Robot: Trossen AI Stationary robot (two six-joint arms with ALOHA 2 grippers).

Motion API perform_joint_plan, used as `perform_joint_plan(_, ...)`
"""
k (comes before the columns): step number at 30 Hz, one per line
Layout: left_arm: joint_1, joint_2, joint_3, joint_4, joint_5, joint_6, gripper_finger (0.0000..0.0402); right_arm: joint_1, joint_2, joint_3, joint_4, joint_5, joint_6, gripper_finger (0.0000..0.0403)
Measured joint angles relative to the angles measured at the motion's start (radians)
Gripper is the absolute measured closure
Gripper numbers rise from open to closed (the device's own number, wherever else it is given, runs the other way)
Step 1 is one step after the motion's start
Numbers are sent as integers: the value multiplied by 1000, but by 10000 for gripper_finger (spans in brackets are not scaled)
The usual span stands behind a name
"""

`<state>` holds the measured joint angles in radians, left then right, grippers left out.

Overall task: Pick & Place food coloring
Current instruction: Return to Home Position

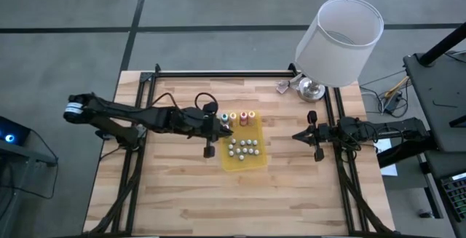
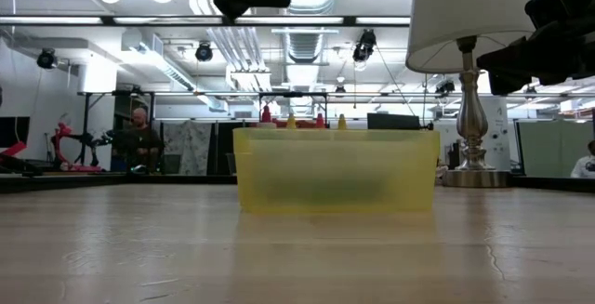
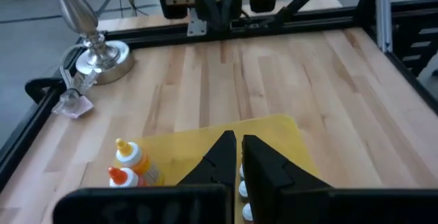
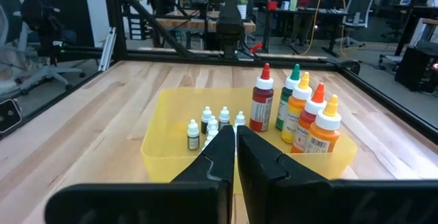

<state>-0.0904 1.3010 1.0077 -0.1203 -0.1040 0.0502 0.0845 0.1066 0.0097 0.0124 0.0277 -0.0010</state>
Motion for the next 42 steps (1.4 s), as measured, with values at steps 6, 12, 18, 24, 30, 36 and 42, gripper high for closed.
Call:
perform_joint_plan(6,4,-79,-22,33,1,-1,401,0,1,0,-1,-1,0,394)
perform_joint_plan(12,4,-193,-182,165,1,-2,401,0,0,0,0,0,0,394)
perform_joint_plan(18,5,-285,-416,396,1,-2,401,0,0,0,0,0,0,394)
perform_joint_plan(24,6,-425,-592,427,1,-2,401,0,0,0,0,0,0,394)
perform_joint_plan(30,5,-605,-685,306,1,-1,401,0,0,0,0,0,0,394)
perform_joint_plan(36,6,-743,-778,296,1,-2,401,0,0,0,0,0,0,394)
perform_joint_plan(42,5,-866,-883,296,1,-2,401,0,0,0,0,0,0,394)
